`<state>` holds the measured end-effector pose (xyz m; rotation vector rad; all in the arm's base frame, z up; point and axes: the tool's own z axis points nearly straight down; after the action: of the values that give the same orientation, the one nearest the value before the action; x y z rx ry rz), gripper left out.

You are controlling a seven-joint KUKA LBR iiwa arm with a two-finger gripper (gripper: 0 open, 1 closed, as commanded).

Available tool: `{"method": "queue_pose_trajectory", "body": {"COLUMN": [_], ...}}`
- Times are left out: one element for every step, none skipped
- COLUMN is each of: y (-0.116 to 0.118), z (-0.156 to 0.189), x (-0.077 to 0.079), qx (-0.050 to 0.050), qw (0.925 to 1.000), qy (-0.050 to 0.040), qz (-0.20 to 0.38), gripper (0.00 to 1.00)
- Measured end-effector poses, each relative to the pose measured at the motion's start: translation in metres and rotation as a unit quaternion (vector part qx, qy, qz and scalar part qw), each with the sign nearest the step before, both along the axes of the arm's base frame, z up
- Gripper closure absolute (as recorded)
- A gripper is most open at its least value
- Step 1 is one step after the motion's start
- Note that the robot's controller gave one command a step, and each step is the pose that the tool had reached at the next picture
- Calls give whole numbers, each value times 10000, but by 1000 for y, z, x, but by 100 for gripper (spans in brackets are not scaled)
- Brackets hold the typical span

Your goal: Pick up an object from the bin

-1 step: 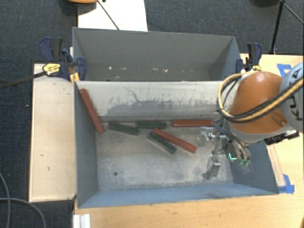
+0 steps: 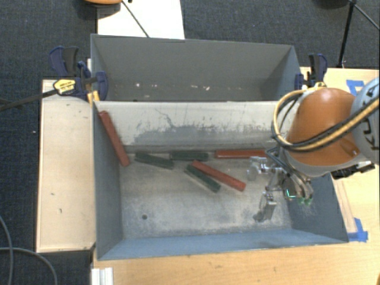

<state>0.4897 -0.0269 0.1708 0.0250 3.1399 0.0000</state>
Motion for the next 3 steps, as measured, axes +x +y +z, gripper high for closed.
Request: {"method": "queue_pose_trajectory", "body": {"y": [11, -7, -7], "z": [-37, -94, -94], "x": [45, 68, 68], "qx": [3, 2, 2], "qw": [9992, 9896, 9897], "qy": [-35, -1, -1], "qz": [-401, -1441, -1435], "gripper": [0, 100, 100]}}
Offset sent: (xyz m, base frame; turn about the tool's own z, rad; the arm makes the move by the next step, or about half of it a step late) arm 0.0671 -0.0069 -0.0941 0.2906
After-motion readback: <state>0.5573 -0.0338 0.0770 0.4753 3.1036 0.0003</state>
